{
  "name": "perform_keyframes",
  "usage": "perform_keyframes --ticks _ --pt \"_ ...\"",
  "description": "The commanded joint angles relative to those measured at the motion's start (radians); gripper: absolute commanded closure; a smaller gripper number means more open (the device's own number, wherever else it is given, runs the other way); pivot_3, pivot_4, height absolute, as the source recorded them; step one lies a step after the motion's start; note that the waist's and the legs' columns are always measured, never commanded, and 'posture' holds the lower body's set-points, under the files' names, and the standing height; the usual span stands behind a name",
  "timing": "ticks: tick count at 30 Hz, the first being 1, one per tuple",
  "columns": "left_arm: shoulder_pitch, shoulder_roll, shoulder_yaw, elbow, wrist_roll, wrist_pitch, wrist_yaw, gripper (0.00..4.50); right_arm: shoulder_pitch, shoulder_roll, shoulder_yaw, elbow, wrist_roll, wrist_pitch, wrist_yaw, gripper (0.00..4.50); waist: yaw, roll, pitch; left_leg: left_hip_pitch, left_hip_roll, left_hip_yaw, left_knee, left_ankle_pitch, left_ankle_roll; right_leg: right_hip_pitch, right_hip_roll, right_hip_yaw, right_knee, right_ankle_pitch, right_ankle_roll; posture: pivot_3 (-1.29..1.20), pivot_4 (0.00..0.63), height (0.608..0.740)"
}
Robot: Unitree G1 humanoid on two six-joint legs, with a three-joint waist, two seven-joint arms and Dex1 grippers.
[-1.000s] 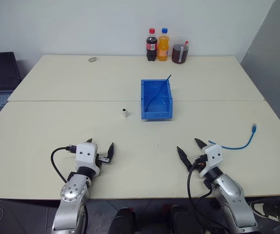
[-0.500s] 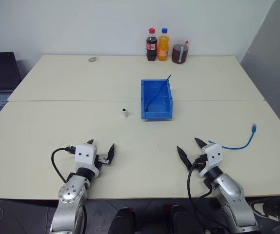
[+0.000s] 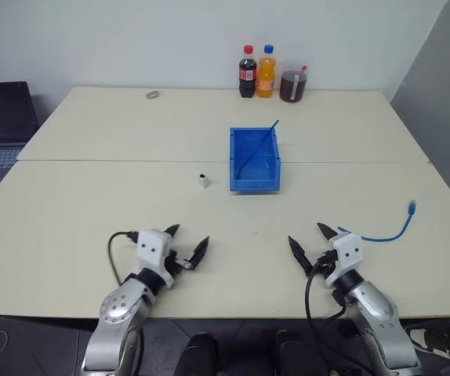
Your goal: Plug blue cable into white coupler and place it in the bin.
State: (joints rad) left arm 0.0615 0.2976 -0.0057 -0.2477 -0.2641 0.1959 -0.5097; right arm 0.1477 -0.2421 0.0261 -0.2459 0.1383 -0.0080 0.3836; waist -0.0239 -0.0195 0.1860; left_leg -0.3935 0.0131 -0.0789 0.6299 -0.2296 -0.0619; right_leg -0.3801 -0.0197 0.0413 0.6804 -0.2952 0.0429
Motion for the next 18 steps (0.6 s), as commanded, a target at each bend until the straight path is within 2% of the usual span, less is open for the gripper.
perform_keyframes --ticks 1,4,7,11,16,18 --pt "-0.174 0.040 -0.075 -0.076 -0.026 0.067 -0.091 0.00 0.043 -0.029 -0.105 -0.169 0.025 0.029 -0.047 0.01 0.005 0.000 0.000 -0.001 0.000 -0.001 0.000 0.000 0.000 0.000 0.000 -0.001 0.000 0.000 0.000 0.00 0.150 0.740" --pt "-0.262 0.074 -0.114 -0.068 -0.041 0.111 -0.157 0.00 0.072 -0.025 -0.163 -0.231 0.040 0.071 -0.087 0.01 0.000 0.000 -0.001 0.000 0.001 0.000 0.000 0.000 0.000 0.001 0.001 0.000 0.000 0.000 0.001 0.00 0.150 0.740" --pt "-0.391 0.119 -0.172 -0.046 -0.104 0.191 -0.307 0.00 0.084 -0.013 -0.289 -0.298 0.075 0.184 -0.179 0.01 -0.007 0.001 -0.001 0.000 0.000 0.001 0.000 0.000 0.000 0.000 0.001 0.001 0.000 0.000 0.000 0.00 0.150 0.740" --pt "-0.505 0.192 -0.253 -0.020 -0.132 0.241 -0.497 0.00 0.063 -0.016 -0.388 -0.326 0.073 0.394 -0.290 0.01 -0.009 0.001 -0.002 -0.002 0.000 0.001 0.000 0.000 0.000 -0.002 0.001 0.000 0.000 0.002 -0.005 0.00 0.150 0.740" --pt "-0.550 0.223 -0.286 0.004 -0.154 0.260 -0.609 0.00 -0.024 -0.015 -0.449 -0.311 0.110 0.617 -0.378 0.01 -0.010 0.002 -0.002 -0.001 0.001 0.002 -0.001 0.000 0.000 -0.002 0.001 0.002 0.000 0.002 -0.005 0.00 0.150 0.740" --pt "-0.562 0.227 -0.296 0.017 -0.150 0.254 -0.641 0.00 -0.087 -0.044 -0.454 -0.246 0.112 0.709 -0.383 0.01 -0.009 0.002 -0.002 -0.001 0.001 0.002 -0.001 0.000 0.000 -0.002 0.001 0.001 0.000 0.002 -0.005 0.00 0.150 0.740"
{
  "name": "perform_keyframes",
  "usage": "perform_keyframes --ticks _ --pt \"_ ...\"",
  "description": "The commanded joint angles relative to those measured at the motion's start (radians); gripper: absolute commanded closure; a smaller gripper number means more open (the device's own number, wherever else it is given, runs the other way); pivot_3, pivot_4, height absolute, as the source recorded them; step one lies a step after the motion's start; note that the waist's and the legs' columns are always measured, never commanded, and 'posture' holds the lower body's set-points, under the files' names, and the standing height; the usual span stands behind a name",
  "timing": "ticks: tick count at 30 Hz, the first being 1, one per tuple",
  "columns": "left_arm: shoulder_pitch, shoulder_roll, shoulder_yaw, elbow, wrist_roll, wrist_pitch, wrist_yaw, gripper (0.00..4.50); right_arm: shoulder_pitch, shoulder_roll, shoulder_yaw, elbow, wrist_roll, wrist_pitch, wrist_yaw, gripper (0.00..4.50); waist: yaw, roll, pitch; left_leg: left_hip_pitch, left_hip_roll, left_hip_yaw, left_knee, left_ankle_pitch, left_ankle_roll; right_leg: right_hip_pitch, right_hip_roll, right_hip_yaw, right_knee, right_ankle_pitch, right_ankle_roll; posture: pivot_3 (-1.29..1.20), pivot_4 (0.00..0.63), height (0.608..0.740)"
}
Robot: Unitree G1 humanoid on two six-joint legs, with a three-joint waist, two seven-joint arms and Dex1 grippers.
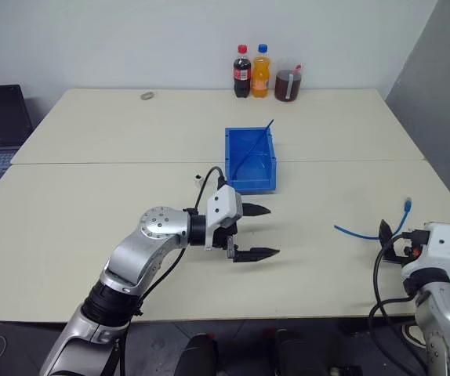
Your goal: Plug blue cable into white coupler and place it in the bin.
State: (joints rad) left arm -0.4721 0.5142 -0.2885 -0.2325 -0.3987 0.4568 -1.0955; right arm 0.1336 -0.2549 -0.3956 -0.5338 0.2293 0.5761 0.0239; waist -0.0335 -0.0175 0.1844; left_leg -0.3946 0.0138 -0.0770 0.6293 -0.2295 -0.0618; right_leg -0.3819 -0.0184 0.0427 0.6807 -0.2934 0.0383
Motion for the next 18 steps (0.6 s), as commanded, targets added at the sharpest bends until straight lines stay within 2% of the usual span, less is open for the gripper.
perform_keyframes --ticks 1,4,10,13,18 --pt "-0.037 0.008 -0.019 0.010 -0.010 -0.013 -0.067 0.00 -0.127 -0.046 -0.044 0.107 0.031 0.165 -0.024 0.01 0.000 0.000 0.000 0.000 0.000 0.000 0.000 0.000 0.000 0.000 0.000 0.000 0.000 0.000 0.000 0.00 0.150 0.740" --pt "-0.050 -0.002 -0.024 0.023 -0.005 -0.018 -0.076 0.00 -0.243 -0.096 -0.055 0.273 0.038 0.212 -0.005 0.01 0.001 0.000 0.000 0.000 -0.001 0.001 0.001 0.000 0.000 0.000 -0.001 0.001 0.000 0.001 0.000 0.00 0.150 0.740" --pt "-0.043 -0.016 -0.024 0.019 0.001 -0.018 -0.070 0.00 -0.395 -0.208 -0.048 0.596 0.000 0.142 0.032 0.01 0.002 0.000 0.000 -0.004 -0.001 0.001 0.000 0.000 0.001 -0.003 0.000 0.001 0.000 0.000 -0.001 0.00 0.150 0.740" --pt "-0.039 -0.012 -0.019 0.016 0.003 -0.020 -0.069 0.00 -0.459 -0.252 -0.051 0.716 0.002 0.133 0.045 0.52 0.001 0.000 0.000 -0.004 -0.001 0.002 0.000 0.000 0.001 -0.003 -0.001 0.001 -0.001 0.001 -0.001 0.00 0.150 0.740" --pt "-0.034 -0.008 -0.008 0.008 -0.004 -0.020 -0.068 0.00 -0.510 -0.283 -0.075 0.817 0.027 0.156 0.047 1.76 0.004 0.000 0.000 -0.003 -0.001 0.001 0.001 0.000 0.001 -0.002 -0.001 0.001 0.000 0.001 0.000 0.00 0.150 0.740"
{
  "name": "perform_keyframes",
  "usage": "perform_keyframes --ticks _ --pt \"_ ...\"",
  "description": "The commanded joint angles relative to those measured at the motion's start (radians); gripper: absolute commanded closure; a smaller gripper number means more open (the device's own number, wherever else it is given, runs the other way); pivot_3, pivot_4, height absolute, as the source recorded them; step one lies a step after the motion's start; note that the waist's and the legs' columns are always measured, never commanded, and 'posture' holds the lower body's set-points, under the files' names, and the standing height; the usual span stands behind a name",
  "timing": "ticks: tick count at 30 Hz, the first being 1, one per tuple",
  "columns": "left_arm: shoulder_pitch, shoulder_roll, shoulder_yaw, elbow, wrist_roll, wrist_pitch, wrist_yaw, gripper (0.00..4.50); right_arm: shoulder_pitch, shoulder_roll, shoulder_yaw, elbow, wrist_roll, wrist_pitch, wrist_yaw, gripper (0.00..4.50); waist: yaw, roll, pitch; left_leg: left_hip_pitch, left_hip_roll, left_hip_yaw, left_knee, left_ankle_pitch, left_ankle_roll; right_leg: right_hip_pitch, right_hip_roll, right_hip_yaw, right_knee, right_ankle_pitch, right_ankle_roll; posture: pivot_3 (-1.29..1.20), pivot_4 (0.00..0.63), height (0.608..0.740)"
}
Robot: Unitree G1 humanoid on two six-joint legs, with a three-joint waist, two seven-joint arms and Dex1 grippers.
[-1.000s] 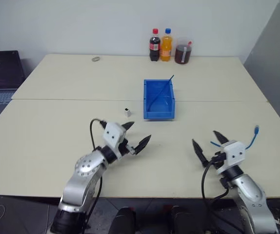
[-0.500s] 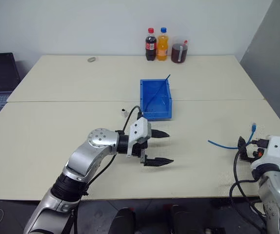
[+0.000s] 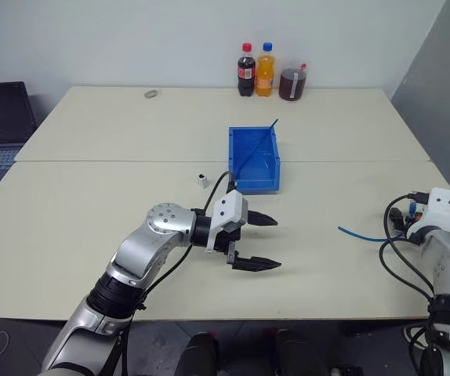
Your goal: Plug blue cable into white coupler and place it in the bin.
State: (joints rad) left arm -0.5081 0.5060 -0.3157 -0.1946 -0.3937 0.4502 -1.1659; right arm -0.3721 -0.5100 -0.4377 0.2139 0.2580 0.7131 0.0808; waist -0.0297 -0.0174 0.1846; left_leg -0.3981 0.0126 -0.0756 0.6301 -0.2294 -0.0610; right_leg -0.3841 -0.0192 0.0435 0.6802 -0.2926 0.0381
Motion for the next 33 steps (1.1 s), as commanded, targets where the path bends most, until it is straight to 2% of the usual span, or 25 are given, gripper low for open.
perform_keyframes --ticks 1,10,11,15,18,22,25,27,29,33 --pt "0.005 0.002 0.020 -0.032 -0.010 -0.015 0.002 0.00 -0.008 -0.027 -0.039 0.077 0.002 0.022 -0.010 2.11 0.001 0.000 0.000 0.000 0.000 0.000 0.000 0.000 0.000 0.000 0.000 0.000 0.000 0.000 0.000 0.00 0.150 0.740" --pt "0.010 0.008 0.027 -0.025 -0.001 -0.029 0.006 0.00 -0.013 -0.040 -0.049 0.064 0.025 0.015 0.018 4.31 0.002 0.000 0.000 0.000 0.000 0.000 0.000 0.000 0.000 0.000 0.000 0.000 0.000 0.000 0.000 0.00 0.150 0.740" --pt "0.010 0.009 0.028 -0.021 0.001 -0.032 0.006 0.00 -0.010 -0.043 -0.048 0.055 0.030 0.018 0.028 4.44 0.002 0.000 0.000 0.000 0.000 0.000 0.000 0.000 0.000 0.000 0.000 0.000 0.000 0.000 0.000 0.00 0.150 0.740" --pt "0.027 0.032 0.039 -0.021 0.005 -0.034 0.006 0.00 0.032 -0.089 0.004 -0.042 0.067 0.011 0.170 4.44 0.001 0.000 0.000 0.000 0.000 0.000 0.000 0.000 0.000 0.000 0.000 0.000 0.000 0.000 0.000 0.00 0.150 0.740" --pt "0.100 0.107 0.056 -0.069 -0.012 -0.020 -0.028 0.00 0.108 -0.199 0.136 -0.234 0.108 -0.050 0.459 4.44 -0.006 0.002 0.001 -0.001 0.000 0.000 -0.001 0.000 0.000 -0.001 0.000 0.000 0.000 0.000 0.000 0.00 0.150 0.740" --pt "0.210 0.196 0.079 -0.112 0.003 -0.055 -0.041 0.00 0.141 -0.306 0.251 -0.439 0.171 -0.120 0.730 4.44 -0.032 0.003 0.002 0.000 0.001 0.001 -0.001 0.000 0.000 -0.002 0.001 0.001 0.000 0.000 0.000 0.00 0.150 0.740" --pt "0.319 0.264 0.139 -0.091 0.066 -0.130 0.008 0.00 0.082 -0.358 0.479 -0.543 0.102 -0.234 0.925 4.45 -0.035 0.003 0.002 0.001 0.002 0.000 -0.001 0.000 0.000 -0.002 0.002 0.000 0.000 -0.001 0.001 0.00 0.150 0.740" --pt "0.362 0.287 0.185 -0.074 0.074 -0.141 0.037 0.00 0.015 -0.327 0.618 -0.528 0.030 -0.302 0.982 4.45 -0.031 0.001 0.003 0.002 0.004 -0.001 -0.001 0.000 0.000 -0.002 0.003 0.000 0.000 -0.003 0.004 0.00 0.150 0.740" --pt "0.401 0.309 0.241 -0.052 0.074 -0.147 0.058 0.00 -0.071 -0.247 0.747 -0.463 -0.047 -0.358 1.001 4.45 -0.027 0.000 0.004 0.000 0.005 -0.002 -0.001 0.000 0.000 -0.002 0.003 -0.002 0.000 -0.004 0.004 0.00 0.150 0.740" --pt "0.466 0.357 0.324 -0.020 0.076 -0.163 0.059 0.00 -0.218 -0.084 0.896 -0.295 -0.148 -0.434 1.018 4.45 -0.017 -0.001 0.004 0.000 0.003 -0.002 0.000 0.000 0.000 -0.003 0.002 -0.002 0.001 -0.003 0.004 0.00 0.150 0.740"
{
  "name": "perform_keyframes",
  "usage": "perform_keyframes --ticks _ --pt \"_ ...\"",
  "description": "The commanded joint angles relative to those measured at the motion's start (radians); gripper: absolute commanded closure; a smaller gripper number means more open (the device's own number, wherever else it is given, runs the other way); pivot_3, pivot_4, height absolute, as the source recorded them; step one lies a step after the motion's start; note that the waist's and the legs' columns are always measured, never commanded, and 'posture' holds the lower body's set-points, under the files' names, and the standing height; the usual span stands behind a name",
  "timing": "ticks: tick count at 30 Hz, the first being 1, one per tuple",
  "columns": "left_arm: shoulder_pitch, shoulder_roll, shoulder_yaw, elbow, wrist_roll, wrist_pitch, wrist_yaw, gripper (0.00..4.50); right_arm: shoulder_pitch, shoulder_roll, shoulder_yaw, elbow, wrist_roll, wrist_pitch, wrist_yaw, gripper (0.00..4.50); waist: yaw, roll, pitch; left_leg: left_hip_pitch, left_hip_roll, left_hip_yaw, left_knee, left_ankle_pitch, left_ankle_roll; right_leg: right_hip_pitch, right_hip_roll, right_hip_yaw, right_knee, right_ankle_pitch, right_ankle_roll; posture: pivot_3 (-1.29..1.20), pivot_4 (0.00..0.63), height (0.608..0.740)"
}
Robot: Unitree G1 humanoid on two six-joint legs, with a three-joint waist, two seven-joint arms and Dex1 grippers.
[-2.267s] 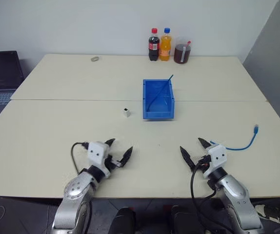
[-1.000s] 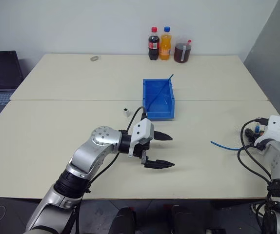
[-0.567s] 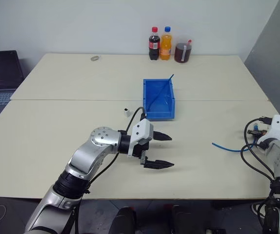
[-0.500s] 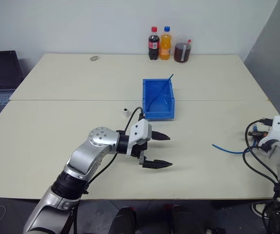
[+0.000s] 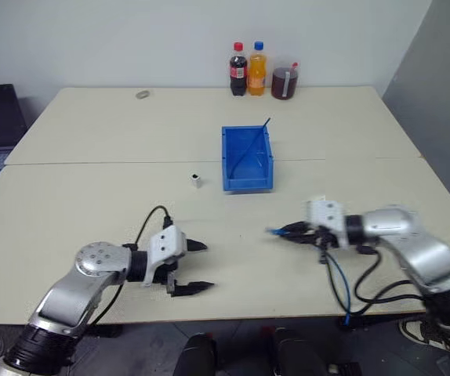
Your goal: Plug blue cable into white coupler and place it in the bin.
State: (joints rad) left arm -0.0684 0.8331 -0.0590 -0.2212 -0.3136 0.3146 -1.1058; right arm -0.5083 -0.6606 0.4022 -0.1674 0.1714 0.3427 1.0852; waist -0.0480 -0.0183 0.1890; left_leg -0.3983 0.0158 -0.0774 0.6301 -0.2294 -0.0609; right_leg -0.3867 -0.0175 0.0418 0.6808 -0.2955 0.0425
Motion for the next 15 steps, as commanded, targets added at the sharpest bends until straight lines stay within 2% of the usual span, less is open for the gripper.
perform_keyframes --ticks 1,2,5,10,11,12,15 --pt "0.041 0.040 0.083 0.008 -0.007 -0.028 -0.003 0.00 -0.117 0.105 0.085 0.139 -0.088 -0.088 0.018 4.45 0.002 0.000 0.000 0.000 0.000 0.000 0.000 0.000 0.000 0.000 0.000 0.000 0.000 0.000 -0.001 0.00 0.150 0.740" --pt "0.054 0.047 0.096 0.007 -0.011 -0.029 -0.005 0.00 -0.150 0.138 0.112 0.194 -0.114 -0.114 0.025 4.45 0.003 0.000 0.000 0.000 0.000 0.000 0.000 0.000 0.000 -0.001 0.000 0.000 0.000 0.003 -0.005 0.00 0.150 0.740" --pt "0.075 0.051 0.115 0.003 -0.017 -0.031 -0.005 0.00 -0.215 0.214 0.155 0.324 -0.170 -0.173 0.026 4.45 0.011 0.000 0.000 -0.001 -0.001 0.000 0.000 0.000 0.000 -0.001 -0.001 0.000 0.000 0.003 -0.005 0.00 0.150 0.740" --pt "0.086 0.034 0.117 0.015 -0.008 -0.040 0.009 0.00 -0.268 0.280 0.197 0.444 -0.239 -0.243 0.040 4.45 0.018 0.000 0.000 -0.002 -0.001 0.000 -0.001 0.000 -0.001 -0.002 -0.002 -0.001 0.000 0.003 -0.006 0.00 0.150 0.740" --pt "0.086 0.029 0.115 0.017 -0.009 -0.040 0.012 0.00 -0.270 0.288 0.200 0.454 -0.249 -0.249 0.042 3.74 0.018 0.000 0.000 -0.002 -0.001 0.000 -0.001 0.000 -0.001 -0.002 -0.002 -0.001 0.000 0.003 -0.006 0.00 0.150 0.740" --pt "0.084 0.024 0.112 0.019 -0.008 -0.040 0.016 0.00 -0.271 0.295 0.200 0.462 -0.257 -0.254 0.042 3.64 0.016 0.000 0.000 -0.001 -0.001 0.000 -0.001 0.000 -0.001 -0.002 -0.002 -0.001 0.000 0.003 -0.006 0.00 0.150 0.740" --pt "0.070 0.010 0.102 0.030 -0.008 -0.040 0.015 0.00 -0.264 0.302 0.188 0.456 -0.259 -0.247 0.051 2.75 0.016 0.000 0.000 -0.001 -0.001 0.000 -0.001 0.000 -0.001 -0.002 -0.001 -0.001 0.001 0.003 -0.006 0.00 0.150 0.740"
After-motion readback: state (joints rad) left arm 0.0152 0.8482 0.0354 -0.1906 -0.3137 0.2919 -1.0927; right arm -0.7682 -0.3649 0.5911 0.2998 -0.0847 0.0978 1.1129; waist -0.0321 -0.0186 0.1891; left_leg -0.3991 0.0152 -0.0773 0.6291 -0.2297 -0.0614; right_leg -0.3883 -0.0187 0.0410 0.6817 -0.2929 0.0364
